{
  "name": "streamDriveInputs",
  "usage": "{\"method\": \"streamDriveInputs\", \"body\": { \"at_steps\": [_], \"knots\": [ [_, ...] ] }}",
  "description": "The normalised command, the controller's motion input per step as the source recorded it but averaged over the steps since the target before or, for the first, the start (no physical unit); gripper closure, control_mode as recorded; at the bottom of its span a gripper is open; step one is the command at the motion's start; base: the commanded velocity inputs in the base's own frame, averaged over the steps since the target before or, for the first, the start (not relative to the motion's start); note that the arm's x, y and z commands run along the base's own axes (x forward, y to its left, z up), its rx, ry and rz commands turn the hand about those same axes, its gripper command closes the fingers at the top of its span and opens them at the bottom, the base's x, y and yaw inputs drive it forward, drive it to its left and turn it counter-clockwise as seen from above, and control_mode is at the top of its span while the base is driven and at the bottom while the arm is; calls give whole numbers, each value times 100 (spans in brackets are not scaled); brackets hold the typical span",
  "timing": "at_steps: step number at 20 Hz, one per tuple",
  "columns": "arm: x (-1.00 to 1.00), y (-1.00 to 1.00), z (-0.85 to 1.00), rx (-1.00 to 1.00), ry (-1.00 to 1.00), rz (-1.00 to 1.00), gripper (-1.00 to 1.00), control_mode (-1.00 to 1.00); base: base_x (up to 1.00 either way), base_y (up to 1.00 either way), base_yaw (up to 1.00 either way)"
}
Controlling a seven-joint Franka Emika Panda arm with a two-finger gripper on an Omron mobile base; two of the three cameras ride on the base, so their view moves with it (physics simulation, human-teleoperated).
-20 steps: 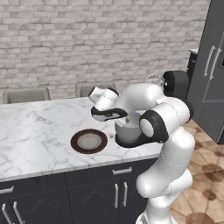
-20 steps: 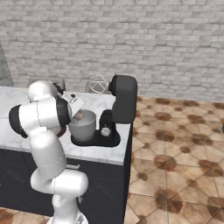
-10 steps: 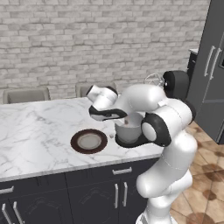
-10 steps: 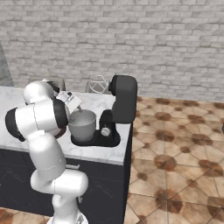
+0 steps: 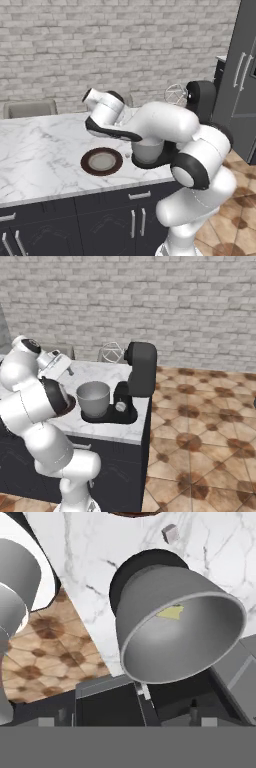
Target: Add butter and sugar cubes to the stand mixer bowl and then turn on the stand mixer to begin making frosting.
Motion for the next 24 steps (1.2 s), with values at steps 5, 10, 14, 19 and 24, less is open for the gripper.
{"method": "streamDriveInputs", "body": {
  "at_steps": [5, 10, 14, 19, 24],
  "knots": [
    [-21, 48, 1, 0, 0, 0, -100, -100, 0, 0, 0],
    [0, 28, -18, -2, 0, 0, -100, -100, 0, 0, 0],
    [1, 17, -38, -2, 0, 0, -100, -100, 0, 0, 0],
    [14, 2, -53, 0, 0, 0, -100, -100, 0, 0, 0],
    [22, 0, -43, 0, 0, 0, -100, -100, 0, 0, 0]
  ]
}}
